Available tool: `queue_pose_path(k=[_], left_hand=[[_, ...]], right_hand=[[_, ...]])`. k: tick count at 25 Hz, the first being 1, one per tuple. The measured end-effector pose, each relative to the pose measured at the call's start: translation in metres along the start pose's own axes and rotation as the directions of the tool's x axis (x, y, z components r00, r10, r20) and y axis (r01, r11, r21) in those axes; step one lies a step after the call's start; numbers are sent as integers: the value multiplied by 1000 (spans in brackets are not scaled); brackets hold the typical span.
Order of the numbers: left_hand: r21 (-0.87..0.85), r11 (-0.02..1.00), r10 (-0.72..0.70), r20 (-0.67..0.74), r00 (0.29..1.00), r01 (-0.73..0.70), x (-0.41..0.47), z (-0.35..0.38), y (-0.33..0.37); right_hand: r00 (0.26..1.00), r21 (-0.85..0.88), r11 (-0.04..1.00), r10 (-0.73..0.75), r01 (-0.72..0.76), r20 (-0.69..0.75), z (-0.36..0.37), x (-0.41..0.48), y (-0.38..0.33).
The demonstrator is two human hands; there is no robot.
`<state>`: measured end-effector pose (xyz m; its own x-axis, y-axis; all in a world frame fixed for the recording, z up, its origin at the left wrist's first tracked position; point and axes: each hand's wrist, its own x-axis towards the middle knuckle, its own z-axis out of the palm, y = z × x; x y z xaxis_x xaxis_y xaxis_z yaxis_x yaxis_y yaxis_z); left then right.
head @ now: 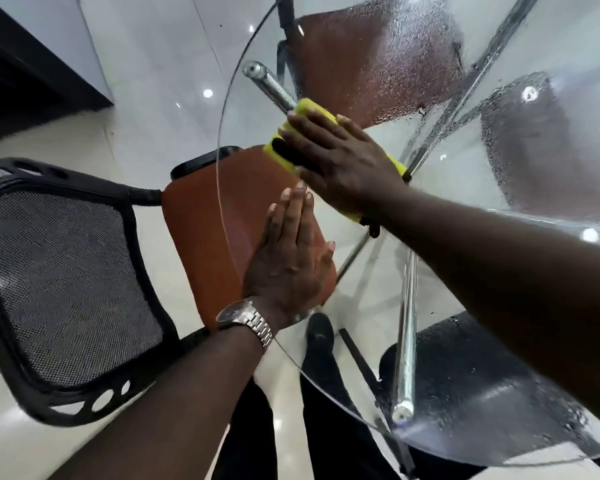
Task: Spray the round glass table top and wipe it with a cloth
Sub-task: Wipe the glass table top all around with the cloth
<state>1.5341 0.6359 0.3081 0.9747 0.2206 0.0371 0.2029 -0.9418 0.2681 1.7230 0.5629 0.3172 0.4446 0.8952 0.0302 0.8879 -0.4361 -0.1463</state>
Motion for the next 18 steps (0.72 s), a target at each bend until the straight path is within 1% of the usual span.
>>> queue_pose_path(k=[1, 2, 3, 4, 5, 6, 7, 8, 9, 11, 12, 13, 14, 15, 17, 18], left_hand=[[21, 1000, 10, -5, 1000, -10, 1, 4, 1], [35, 999, 22, -5, 1000, -22, 1, 5, 1], [42, 998, 44, -3, 999, -43, 1, 7, 0], [49, 997, 66, -9, 998, -65, 3, 9, -1], [58, 995, 78, -13, 997, -77, 2, 10, -1], [66, 994, 85, -18, 996, -83, 3, 12, -1], [69, 993, 94, -17, 995, -93, 3, 14, -2], [69, 991, 113, -8, 994, -112, 3, 16, -2], [70, 988, 134, 2, 991, -134, 3, 18, -2], [81, 981, 174, 19, 985, -175, 1, 21, -3], [83, 975, 207, 16, 978, -208, 1, 25, -5], [73, 966, 248, 0, 969, -248, 1, 27, -6], [55, 959, 280, -26, 960, -278, 1, 28, -7], [36, 954, 299, -47, 953, -298, 0, 27, -8], [-9, 948, 318, -32, 948, -318, -2, 21, -8], [-29, 943, 332, -1, 943, -332, -3, 16, -8]], right_hand=[[998, 17, 998, 54, -54, -27, -1, 0, 9], [989, 38, 989, 141, -140, -49, -2, -16, 14], [961, 51, 963, 268, -265, -73, -5, -43, 15], [907, 57, 911, 412, -409, -81, -8, -76, 11], [837, 67, 840, 542, -538, -73, -10, -111, 2], [781, 73, 782, 623, -619, -47, -10, -143, -12], [748, 60, 748, 663, -661, -31, -8, -166, -28], [738, 33, 738, 675, -674, -19, -5, -180, -40], [750, 15, 750, 662, -662, -14, -4, -183, -45], [816, 18, 816, 577, -577, -36, -4, -165, -27], [828, 4, 829, 558, -559, -61, -3, -151, -13], [821, -6, 823, 566, -568, -76, -3, -137, 0], [789, 7, 791, 610, -611, -79, -4, -129, 9], [737, 37, 740, 673, -672, -69, -5, -130, 9], [609, 91, 611, 791, -786, -49, -4, -158, -28], [569, 98, 568, 822, -817, -22, -3, -182, -58]])
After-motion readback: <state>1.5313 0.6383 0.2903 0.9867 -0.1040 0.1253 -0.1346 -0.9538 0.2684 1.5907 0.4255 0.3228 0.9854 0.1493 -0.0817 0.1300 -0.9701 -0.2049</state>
